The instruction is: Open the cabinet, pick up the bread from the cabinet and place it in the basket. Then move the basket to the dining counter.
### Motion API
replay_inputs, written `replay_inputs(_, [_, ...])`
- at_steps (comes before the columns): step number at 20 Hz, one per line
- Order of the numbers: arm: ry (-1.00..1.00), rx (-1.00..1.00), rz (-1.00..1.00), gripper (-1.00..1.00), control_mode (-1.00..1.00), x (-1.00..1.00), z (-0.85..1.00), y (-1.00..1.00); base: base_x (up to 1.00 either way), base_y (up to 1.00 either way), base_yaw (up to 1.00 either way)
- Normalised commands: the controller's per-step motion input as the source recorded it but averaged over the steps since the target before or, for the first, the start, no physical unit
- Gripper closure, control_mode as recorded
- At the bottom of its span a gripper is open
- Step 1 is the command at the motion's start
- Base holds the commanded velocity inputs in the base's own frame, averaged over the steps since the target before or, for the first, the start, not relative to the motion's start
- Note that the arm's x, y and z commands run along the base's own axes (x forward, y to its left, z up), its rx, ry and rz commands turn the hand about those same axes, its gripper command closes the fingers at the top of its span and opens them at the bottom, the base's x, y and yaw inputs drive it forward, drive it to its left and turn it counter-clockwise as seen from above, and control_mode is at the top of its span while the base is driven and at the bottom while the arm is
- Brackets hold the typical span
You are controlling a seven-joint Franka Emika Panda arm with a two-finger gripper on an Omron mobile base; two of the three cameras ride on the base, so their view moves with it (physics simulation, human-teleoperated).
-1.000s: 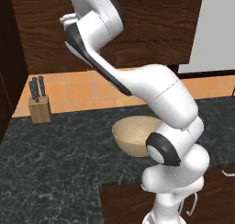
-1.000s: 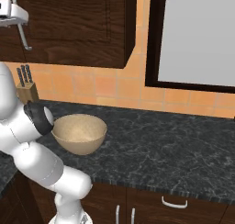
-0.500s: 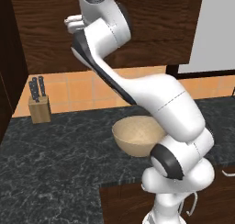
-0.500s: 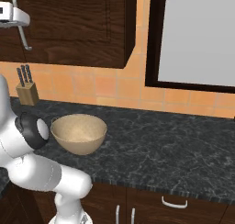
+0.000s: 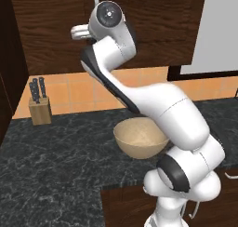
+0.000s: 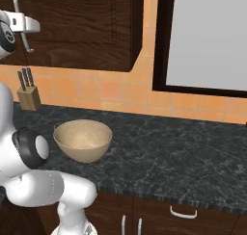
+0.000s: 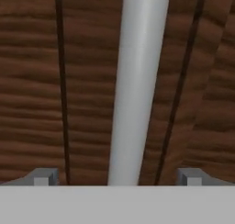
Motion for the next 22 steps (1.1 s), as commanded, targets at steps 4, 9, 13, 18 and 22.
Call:
replay_inputs(4, [-0.09, 0.00, 0.09, 1.00, -1.00, 0.17, -0.03, 0.00, 0.00, 0.00, 0.00])
replay_inputs(9, [0.00, 0.00, 0.03, 1.00, -1.00, 0.11, 0.00, 0.00, 0.00, 0.00, 0.00])
replay_inputs(13, [0.00, 0.01, 0.00, 1.00, -1.00, -0.21, -0.04, 0.01, 0.00, 0.00, 0.00])
replay_inputs(18, [-0.13, 0.17, 0.09, 1.00, -1.00, -0.98, -0.06, -0.58, 0.00, 0.00, 0.00])
replay_inputs(22, [-0.22, 0.26, 0.15, 1.00, -1.00, -1.00, -0.06, -0.99, 0.00, 0.00, 0.00])
